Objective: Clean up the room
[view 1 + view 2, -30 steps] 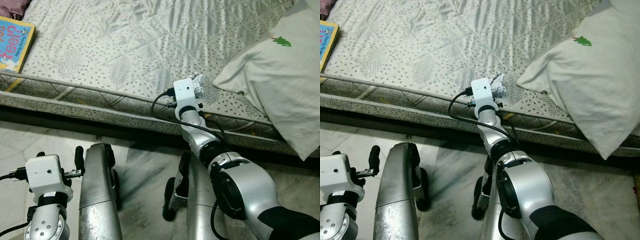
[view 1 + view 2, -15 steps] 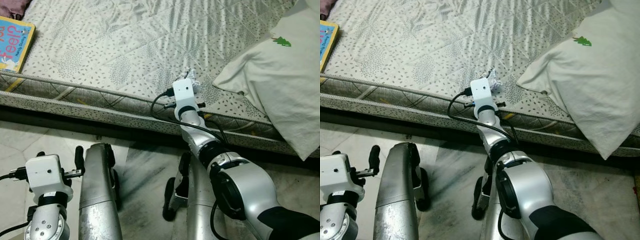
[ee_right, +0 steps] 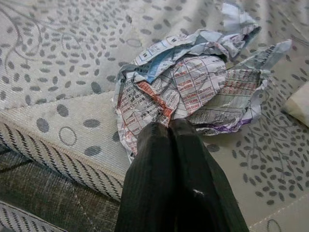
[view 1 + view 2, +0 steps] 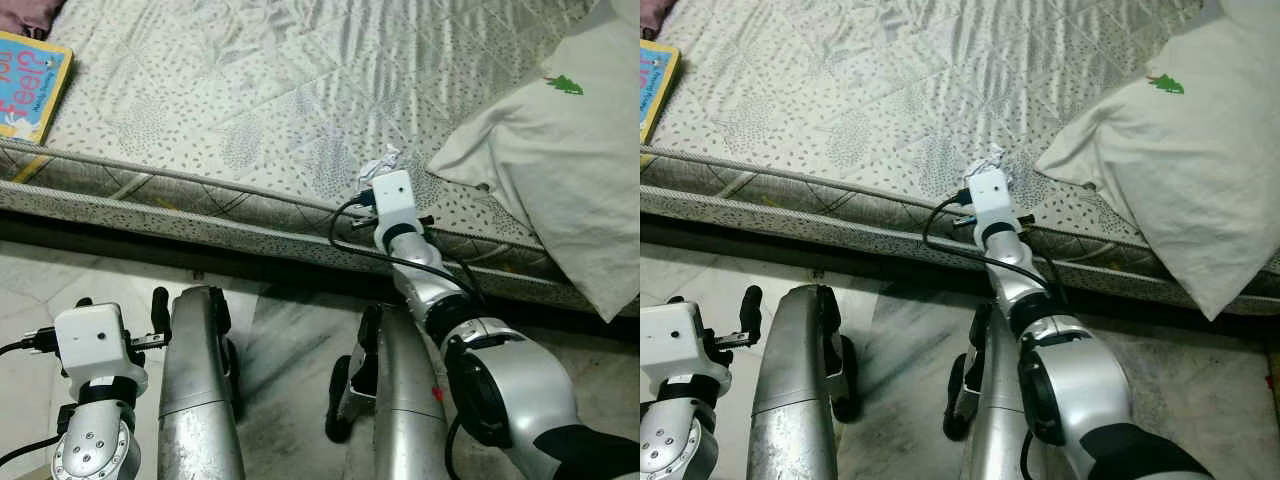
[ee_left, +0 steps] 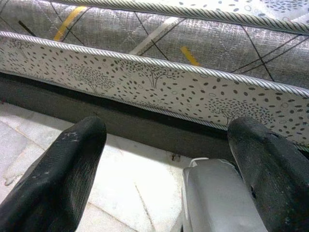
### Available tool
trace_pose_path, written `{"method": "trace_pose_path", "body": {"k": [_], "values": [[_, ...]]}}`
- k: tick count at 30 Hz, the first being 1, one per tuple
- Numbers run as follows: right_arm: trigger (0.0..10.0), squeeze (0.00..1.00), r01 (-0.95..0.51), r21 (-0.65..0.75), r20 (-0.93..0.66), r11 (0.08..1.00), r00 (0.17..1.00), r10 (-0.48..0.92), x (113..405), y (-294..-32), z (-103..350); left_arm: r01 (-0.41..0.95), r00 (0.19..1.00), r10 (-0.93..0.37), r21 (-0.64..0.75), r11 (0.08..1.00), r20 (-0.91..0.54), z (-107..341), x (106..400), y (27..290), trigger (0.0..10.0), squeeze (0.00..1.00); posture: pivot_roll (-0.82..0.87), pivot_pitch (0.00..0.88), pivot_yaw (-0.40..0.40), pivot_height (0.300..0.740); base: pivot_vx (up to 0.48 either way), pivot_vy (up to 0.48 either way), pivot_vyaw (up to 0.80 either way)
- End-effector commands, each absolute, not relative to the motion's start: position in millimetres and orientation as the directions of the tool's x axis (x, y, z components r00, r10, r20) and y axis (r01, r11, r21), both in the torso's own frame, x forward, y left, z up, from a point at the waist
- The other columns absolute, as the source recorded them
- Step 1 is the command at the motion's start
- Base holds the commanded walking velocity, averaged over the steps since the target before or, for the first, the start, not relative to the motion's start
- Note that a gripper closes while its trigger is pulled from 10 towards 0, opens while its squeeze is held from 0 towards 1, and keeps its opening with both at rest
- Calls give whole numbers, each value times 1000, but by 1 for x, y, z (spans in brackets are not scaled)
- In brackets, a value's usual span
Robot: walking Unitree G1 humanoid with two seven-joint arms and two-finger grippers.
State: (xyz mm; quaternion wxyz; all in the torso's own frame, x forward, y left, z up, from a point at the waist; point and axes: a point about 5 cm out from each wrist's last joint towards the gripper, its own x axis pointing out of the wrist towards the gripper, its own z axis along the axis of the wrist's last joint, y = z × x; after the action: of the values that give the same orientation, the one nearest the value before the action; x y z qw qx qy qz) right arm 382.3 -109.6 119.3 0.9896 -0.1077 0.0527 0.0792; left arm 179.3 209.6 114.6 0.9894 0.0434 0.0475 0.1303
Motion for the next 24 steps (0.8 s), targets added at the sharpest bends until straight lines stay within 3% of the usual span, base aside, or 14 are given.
{"method": "trace_pose_path", "body": {"k": [1,2,3,4,5,6,7,24], "values": [[0,0,-200,-195,-131,960,976,177,378,-113,112,-253,958,265,106,961,-112,108,177,211,10000,0,235,337,-126,547,0,0,0],[0,0,-214,-203,-124,955,973,192,377,-113,112,-253,958,264,106,962,-111,108,178,211,10000,0,235,337,-126,547,0,0,0],[2745,0,-228,-208,-118,951,971,207,377,-112,113,-252,959,263,106,962,-109,108,179,211,10000,0,231,334,-123,547,0,0,0],[10000,243,-245,-205,-112,948,968,226,376,-112,113,-249,960,260,105,963,-107,109,180,210,10000,0,229,332,-121,547,0,0,0],[10000,243,-245,-205,-112,948,968,226,376,-112,113,-249,960,260,105,963,-107,109,180,210,10000,0,229,332,-121,547,0,0,0],[10000,910,-258,-199,-111,945,964,240,375,-112,112,-245,961,256,104,964,-104,109,182,210,10000,0,230,329,-119,547,0,0,0],[10000,1000,-261,-193,-110,946,964,243,375,-111,112,-243,962,253,104,964,-103,109,183,209,10000,0,230,328,-119,547,0,0,0],[10000,1000,-250,-217,-114,944,967,230,378,-88,118,-245,961,257,119,962,-105,111,179,214,10000,0,250,349,-104,547,0,0,0]]}}
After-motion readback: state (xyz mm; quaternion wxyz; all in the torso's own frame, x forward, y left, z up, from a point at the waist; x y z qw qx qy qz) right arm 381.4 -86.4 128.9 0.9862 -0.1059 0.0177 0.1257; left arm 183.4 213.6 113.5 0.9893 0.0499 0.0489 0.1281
